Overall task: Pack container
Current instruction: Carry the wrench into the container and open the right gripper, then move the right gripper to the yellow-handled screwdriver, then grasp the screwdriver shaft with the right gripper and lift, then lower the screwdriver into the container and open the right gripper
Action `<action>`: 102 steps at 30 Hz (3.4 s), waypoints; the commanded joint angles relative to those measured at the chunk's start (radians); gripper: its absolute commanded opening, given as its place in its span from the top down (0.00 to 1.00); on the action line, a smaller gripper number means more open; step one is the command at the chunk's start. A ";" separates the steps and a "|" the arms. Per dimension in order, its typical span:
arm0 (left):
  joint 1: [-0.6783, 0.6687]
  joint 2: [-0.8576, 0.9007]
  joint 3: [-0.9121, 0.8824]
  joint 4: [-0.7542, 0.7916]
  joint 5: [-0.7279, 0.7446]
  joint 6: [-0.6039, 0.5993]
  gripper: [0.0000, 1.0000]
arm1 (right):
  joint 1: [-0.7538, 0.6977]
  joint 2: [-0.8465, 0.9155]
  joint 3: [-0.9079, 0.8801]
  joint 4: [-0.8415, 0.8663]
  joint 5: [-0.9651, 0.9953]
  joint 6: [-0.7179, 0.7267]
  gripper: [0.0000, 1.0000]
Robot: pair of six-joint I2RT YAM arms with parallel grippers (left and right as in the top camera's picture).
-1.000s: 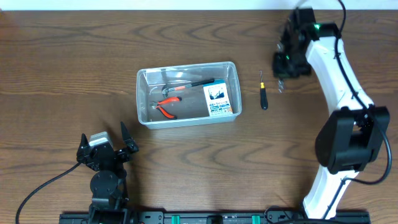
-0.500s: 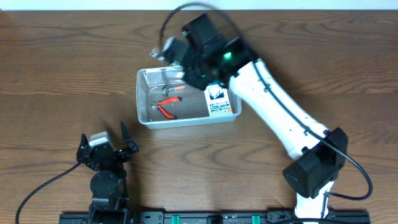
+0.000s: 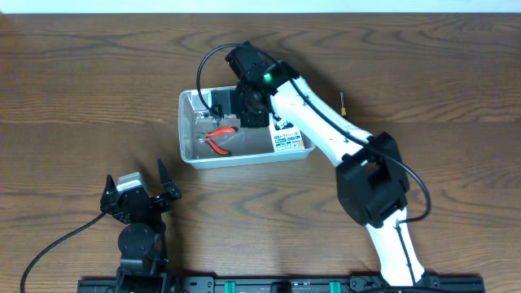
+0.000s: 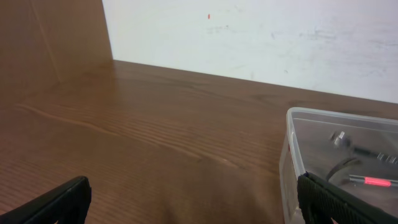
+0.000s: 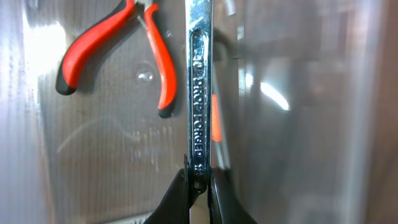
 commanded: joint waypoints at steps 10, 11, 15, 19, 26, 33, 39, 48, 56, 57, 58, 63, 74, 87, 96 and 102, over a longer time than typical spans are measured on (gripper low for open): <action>-0.003 -0.004 -0.020 -0.033 -0.020 0.002 0.02 | 0.005 -0.054 0.035 0.037 0.134 0.307 0.40; -0.003 -0.004 -0.020 -0.034 -0.020 0.002 0.02 | -0.004 -0.087 0.042 0.024 0.135 0.366 0.39; -0.003 -0.004 -0.020 -0.034 -0.019 0.002 0.02 | -0.072 -0.212 0.049 -0.044 0.136 0.558 0.37; -0.003 -0.004 -0.020 -0.034 -0.019 0.002 0.02 | -0.214 -0.305 0.049 -0.151 0.136 0.842 0.34; -0.003 -0.004 -0.020 -0.033 -0.020 0.002 0.02 | -0.457 -0.279 -0.006 -0.309 0.134 1.297 0.41; -0.003 -0.004 -0.020 -0.034 -0.019 0.002 0.02 | -0.498 -0.217 -0.154 -0.268 0.081 1.303 0.40; -0.003 -0.004 -0.020 -0.034 -0.020 0.002 0.02 | -0.487 -0.198 -0.297 -0.185 0.083 1.264 0.43; -0.003 -0.004 -0.020 -0.034 -0.019 0.002 0.02 | -0.487 -0.197 -0.483 -0.043 0.083 1.264 0.48; -0.003 -0.004 -0.020 -0.033 -0.019 0.002 0.02 | -0.487 -0.196 -0.550 0.020 0.083 1.264 0.66; -0.003 -0.004 -0.020 -0.034 -0.020 0.002 0.02 | -0.486 -0.196 -0.551 0.021 0.083 1.264 0.71; -0.003 -0.004 -0.020 -0.033 -0.019 0.002 0.02 | -0.484 -0.196 -0.551 0.023 0.083 1.264 0.75; -0.003 -0.004 -0.020 -0.034 -0.019 0.002 0.02 | -0.482 -0.197 -0.549 0.031 0.083 1.264 0.99; -0.003 -0.004 -0.020 -0.034 -0.020 0.002 0.02 | -0.445 -0.288 -0.146 -0.173 0.020 1.152 0.99; -0.003 -0.004 -0.020 -0.034 -0.019 0.002 0.02 | 0.035 -0.259 -0.014 -0.130 -0.018 0.344 0.99; -0.003 -0.004 -0.020 -0.034 -0.020 0.002 0.02 | 0.079 -0.114 -0.050 -0.074 0.072 0.149 0.99; -0.003 -0.004 -0.020 -0.034 -0.019 0.002 0.02 | 0.054 -0.033 -0.050 -0.074 -0.007 0.138 0.99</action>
